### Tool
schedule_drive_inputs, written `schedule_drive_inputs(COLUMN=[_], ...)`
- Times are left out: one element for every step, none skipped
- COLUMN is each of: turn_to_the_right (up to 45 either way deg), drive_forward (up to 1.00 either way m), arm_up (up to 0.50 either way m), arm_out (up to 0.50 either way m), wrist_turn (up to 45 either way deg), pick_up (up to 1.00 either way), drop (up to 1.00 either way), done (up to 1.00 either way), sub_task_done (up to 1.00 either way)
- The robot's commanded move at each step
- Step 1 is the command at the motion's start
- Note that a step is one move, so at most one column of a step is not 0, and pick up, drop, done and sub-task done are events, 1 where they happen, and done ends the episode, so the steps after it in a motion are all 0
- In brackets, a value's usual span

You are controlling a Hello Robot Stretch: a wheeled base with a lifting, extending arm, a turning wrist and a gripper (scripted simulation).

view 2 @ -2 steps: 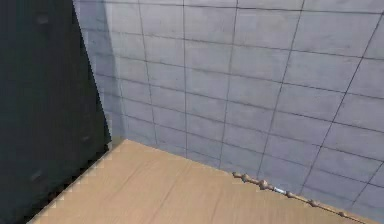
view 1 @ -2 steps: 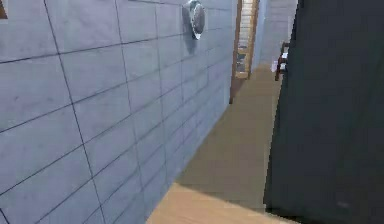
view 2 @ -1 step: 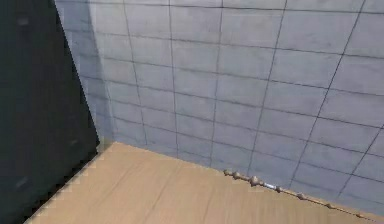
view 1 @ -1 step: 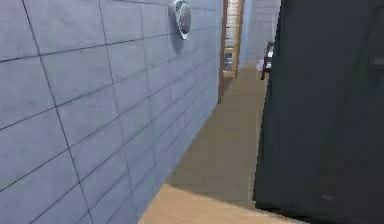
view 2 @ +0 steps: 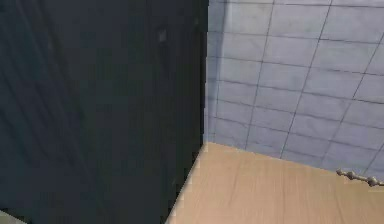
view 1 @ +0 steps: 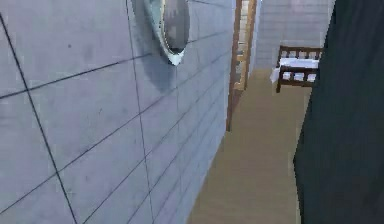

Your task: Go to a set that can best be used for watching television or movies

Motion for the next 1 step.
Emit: schedule_drive_inputs(turn_to_the_right=[21.0], drive_forward=[0.00], arm_up=[0.00], arm_out=[0.00], wrist_turn=[0.0], pick_up=[0.00], drop=[0.00], done=[0.00], sub_task_done=[0.00])
